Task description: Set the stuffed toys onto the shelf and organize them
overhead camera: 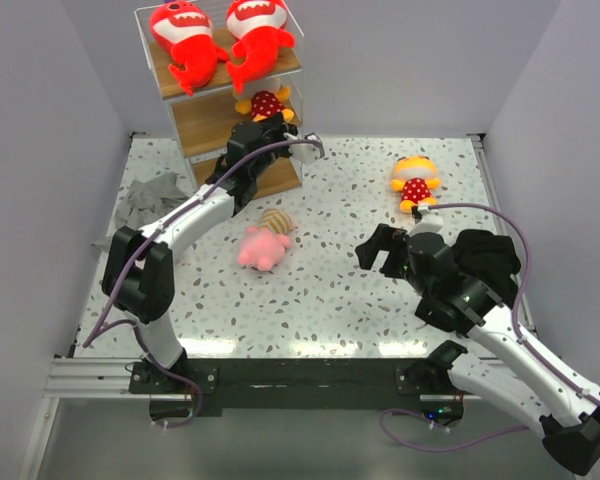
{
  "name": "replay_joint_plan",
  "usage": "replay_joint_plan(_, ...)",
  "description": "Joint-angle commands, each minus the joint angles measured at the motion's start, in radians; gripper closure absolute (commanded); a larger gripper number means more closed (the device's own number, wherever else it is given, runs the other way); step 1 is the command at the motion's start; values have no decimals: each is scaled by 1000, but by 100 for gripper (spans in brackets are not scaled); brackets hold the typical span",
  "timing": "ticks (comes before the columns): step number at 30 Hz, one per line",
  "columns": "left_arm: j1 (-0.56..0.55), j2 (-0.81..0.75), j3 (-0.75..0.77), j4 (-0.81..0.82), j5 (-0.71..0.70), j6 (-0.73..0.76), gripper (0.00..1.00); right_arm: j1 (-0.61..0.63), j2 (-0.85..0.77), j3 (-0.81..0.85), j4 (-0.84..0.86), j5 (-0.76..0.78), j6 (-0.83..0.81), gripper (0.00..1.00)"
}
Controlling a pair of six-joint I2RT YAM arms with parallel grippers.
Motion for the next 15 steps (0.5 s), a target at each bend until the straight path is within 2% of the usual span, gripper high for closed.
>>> replay_joint_plan(1, 11, 7, 43, 102, -2, -18, 72, -2, -8, -5, 47, -9, -10, 1)
replay_joint_plan(4, 8, -25, 15, 111, 2, -70, 45, -2, -17, -5, 45, -15, -7, 1)
replay_joint_plan(6, 0, -50, -8, 113, 16, -101, 37, -2, -22, -2, 44, -17, -4, 1)
replay_joint_plan(10, -48, -127, -49, 97, -15, -217, 31, -1, -42, 0, 35, -20, 9, 1)
replay_joint_plan(15, -150, -260, -196, 71, -78, -333, 26, -2, -43, 6, 3, 20, 45, 2)
